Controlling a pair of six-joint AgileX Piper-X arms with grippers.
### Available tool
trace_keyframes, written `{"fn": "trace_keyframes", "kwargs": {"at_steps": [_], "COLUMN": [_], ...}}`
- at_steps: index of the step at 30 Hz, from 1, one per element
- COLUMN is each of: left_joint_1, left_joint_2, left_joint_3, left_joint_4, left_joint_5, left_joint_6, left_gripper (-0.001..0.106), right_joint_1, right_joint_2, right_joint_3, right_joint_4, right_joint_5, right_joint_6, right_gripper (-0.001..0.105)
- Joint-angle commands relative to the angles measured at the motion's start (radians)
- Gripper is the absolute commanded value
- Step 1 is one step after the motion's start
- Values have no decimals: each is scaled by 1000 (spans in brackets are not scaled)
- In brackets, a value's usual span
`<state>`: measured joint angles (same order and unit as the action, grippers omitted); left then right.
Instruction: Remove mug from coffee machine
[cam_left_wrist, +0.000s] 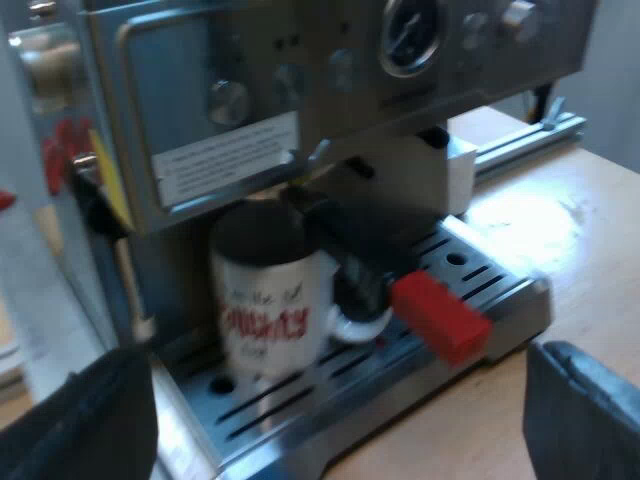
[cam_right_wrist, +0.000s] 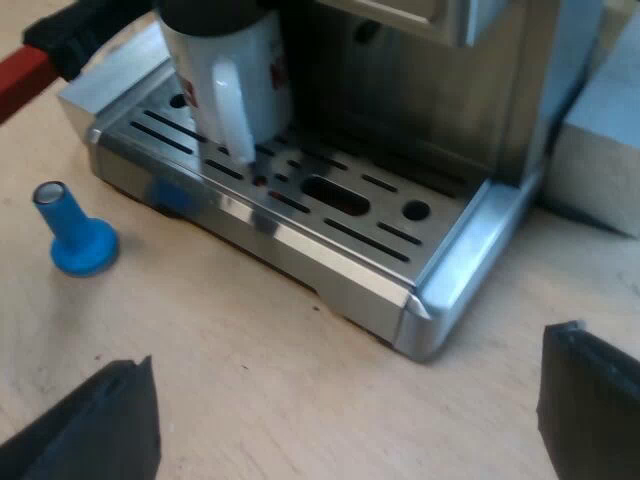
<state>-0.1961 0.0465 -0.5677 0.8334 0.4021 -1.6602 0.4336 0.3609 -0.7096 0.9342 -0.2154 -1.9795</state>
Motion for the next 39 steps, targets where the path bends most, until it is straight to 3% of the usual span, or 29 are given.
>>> {"fn": "trace_keyframes", "kwargs": {"at_steps": [1, 7, 20, 30, 34, 39], "left_joint_1": [-3, -3, -3, -3, -3, -3], "left_joint_2": [2, 2, 6, 6, 6, 6], "left_joint_3": [50, 134, 322, 373, 373, 373], "left_joint_4": [-79, -145, -267, -270, -270, -270], "left_joint_5": [52, 51, 51, 51, 51, 51], "left_joint_6": [11, 11, 11, 11, 11, 11], "left_gripper": [77, 77, 77, 77, 77, 77], "right_joint_1": [34, 63, 74, 127, 224, 291], "right_joint_2": [28, 63, 163, 229, 310, 385], "right_joint_3": [-5, 19, 180, 253, 294, 332], "right_joint_4": [-79, -168, -449, -599, -712, -865], "right_joint_5": [-14, -14, -32, -37, -24, 35], "right_joint_6": [-22, -22, -22, -22, -22, 34], "right_gripper": [78, 78, 78, 78, 78, 78]}}
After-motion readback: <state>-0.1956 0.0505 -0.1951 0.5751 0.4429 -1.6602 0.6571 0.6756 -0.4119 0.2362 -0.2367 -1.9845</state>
